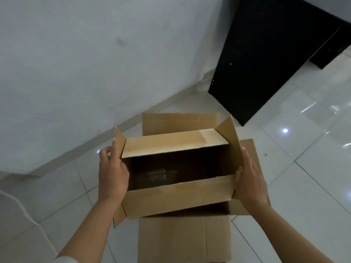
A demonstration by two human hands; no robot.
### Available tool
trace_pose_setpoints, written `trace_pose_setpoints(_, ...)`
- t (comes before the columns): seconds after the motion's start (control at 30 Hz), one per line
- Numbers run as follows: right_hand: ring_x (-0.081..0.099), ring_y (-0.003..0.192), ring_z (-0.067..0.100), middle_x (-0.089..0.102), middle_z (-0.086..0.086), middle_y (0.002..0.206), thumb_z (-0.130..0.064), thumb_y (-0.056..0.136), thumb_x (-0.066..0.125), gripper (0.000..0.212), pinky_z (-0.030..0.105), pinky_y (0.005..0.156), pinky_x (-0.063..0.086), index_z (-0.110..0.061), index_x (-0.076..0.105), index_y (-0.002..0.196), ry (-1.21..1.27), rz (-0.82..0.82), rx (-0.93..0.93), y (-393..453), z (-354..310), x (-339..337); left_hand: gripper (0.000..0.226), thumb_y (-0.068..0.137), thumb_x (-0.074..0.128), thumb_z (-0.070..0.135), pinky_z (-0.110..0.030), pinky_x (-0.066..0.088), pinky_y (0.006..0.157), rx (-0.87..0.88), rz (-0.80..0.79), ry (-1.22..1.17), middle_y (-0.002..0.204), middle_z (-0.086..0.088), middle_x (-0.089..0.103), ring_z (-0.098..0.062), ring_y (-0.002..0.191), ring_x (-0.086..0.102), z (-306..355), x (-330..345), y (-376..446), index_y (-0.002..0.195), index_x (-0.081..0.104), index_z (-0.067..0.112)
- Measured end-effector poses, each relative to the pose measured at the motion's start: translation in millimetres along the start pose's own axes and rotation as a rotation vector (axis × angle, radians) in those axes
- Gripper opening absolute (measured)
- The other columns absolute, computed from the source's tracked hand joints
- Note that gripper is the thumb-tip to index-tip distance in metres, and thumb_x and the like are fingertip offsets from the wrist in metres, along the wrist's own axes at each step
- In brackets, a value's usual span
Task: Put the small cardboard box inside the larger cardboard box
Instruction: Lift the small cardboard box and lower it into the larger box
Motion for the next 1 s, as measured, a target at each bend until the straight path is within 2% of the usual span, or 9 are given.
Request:
trace_pose_setpoints(0.23, 0.048, 0.081, 0.02, 0.054, 0.012, 0.12, -0.005, 0.093, 0.034, 0.059, 0.033, 0.064, 0.042, -0.024, 0.012, 0.143, -0.001, -0.018, 0.11, 12, 57, 29, 0.064, 0.087, 0.043, -0.004, -0.034, 0.052, 0.063, 0.105, -0.07, 0.054, 0.125, -0.018, 0.04, -0.029, 0.085, 0.056, 14, 79, 13, 0.142, 0.019, 0.018)
trace_pose_setpoints(0.4, 0.051, 0.084, 0.02, 0.055, 0.013, 0.122, -0.004, 0.092, 0.037, 0.06, 0.036, 0.07, 0.048, -0.022, 0.013, 0.144, -0.003, -0.038, 0.098, 35, 85, 67, 0.063, 0.086, 0.044, -0.006, -0.035, 0.053, 0.072, 0.08, -0.081, 0.086, 0.128, -0.019, 0.04, -0.031, 0.097, 0.054, 3, 139, 27, 0.141, 0.021, 0.015)
trace_pose_setpoints(0.47, 0.055, 0.095, 0.024, 0.055, 0.011, 0.126, -0.006, 0.092, 0.039, 0.06, 0.035, 0.078, 0.048, -0.021, 0.012, 0.144, -0.042, -0.045, 0.064, 46, 91, 89, 0.061, 0.086, 0.045, -0.005, -0.034, 0.05, 0.078, 0.066, -0.068, 0.114, 0.129, -0.019, 0.04, -0.03, 0.104, 0.052, -8, 160, 33, 0.141, 0.023, 0.013)
trace_pose_setpoints(0.53, 0.053, 0.11, 0.025, 0.053, 0.009, 0.13, -0.009, 0.093, 0.04, 0.06, 0.036, 0.09, 0.045, -0.021, 0.011, 0.144, -0.082, -0.044, 0.044, 58, 98, 110, 0.06, 0.087, 0.045, -0.005, -0.035, 0.051, 0.076, 0.05, -0.065, 0.129, 0.13, -0.019, 0.04, -0.031, 0.102, 0.052, -22, 181, 39, 0.141, 0.024, 0.012)
trace_pose_setpoints(0.63, 0.048, 0.115, 0.022, 0.051, 0.008, 0.132, -0.013, 0.093, 0.04, 0.062, 0.034, 0.097, 0.039, -0.021, 0.004, 0.144, -0.14, -0.08, 0.041, 71, 114, 142, 0.062, 0.087, 0.043, -0.004, -0.037, 0.052, 0.07, 0.051, -0.081, 0.125, 0.128, -0.019, 0.04, -0.031, 0.095, 0.054, -42, 214, 47, 0.141, 0.021, 0.014)
trace_pose_setpoints(0.73, 0.047, 0.107, 0.022, 0.053, 0.009, 0.125, -0.015, 0.091, 0.044, 0.067, 0.034, 0.093, 0.037, -0.02, 0.002, 0.144, -0.204, -0.115, 0.016, 74, 129, 175, 0.063, 0.087, 0.043, -0.002, -0.035, 0.049, 0.066, 0.051, -0.095, 0.137, 0.129, -0.02, 0.038, -0.031, 0.091, 0.054, -63, 243, 51, 0.142, 0.018, 0.016)
trace_pose_setpoints(0.83, 0.052, 0.088, 0.028, 0.061, 0.014, 0.105, -0.01, 0.08, 0.061, 0.074, 0.039, 0.079, 0.043, -0.011, 0.021, 0.142, -0.313, -0.105, -0.019, 78, 139, 204, 0.062, 0.088, 0.043, 0.0, -0.032, 0.045, 0.064, 0.053, -0.115, 0.142, 0.126, -0.019, 0.039, -0.026, 0.084, 0.051, -82, 267, 54, 0.142, 0.017, 0.016)
trace_pose_setpoints(0.93, 0.052, 0.065, 0.033, 0.06, 0.019, 0.08, -0.002, 0.061, 0.074, 0.07, 0.038, 0.059, 0.046, 0.002, 0.047, 0.125, -0.405, 0.099, -0.105, 82, 149, 222, 0.059, 0.09, 0.042, 0.001, -0.029, 0.041, 0.069, 0.059, -0.129, 0.148, 0.125, -0.019, 0.04, -0.017, 0.082, 0.043, -95, 284, 56, 0.142, 0.018, 0.014)
trace_pose_setpoints(1.0, 0.046, 0.071, 0.033, 0.055, 0.02, 0.084, -0.004, 0.071, 0.062, 0.053, 0.038, 0.059, 0.045, 0.003, 0.048, 0.122, -0.437, 0.205, -0.161, 83, 155, 228, 0.059, 0.089, 0.042, 0.0, -0.03, 0.042, 0.073, 0.101, -0.13, 0.156, 0.126, -0.02, 0.041, -0.019, 0.086, 0.044, -100, 291, 57, 0.142, 0.019, 0.011)
Point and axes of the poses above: each hand's wrist, its own y-axis towards the middle knuckle, its own x-axis out of the palm, z = x × y, the point moved 4 cm from there along y, towards the middle knuckle
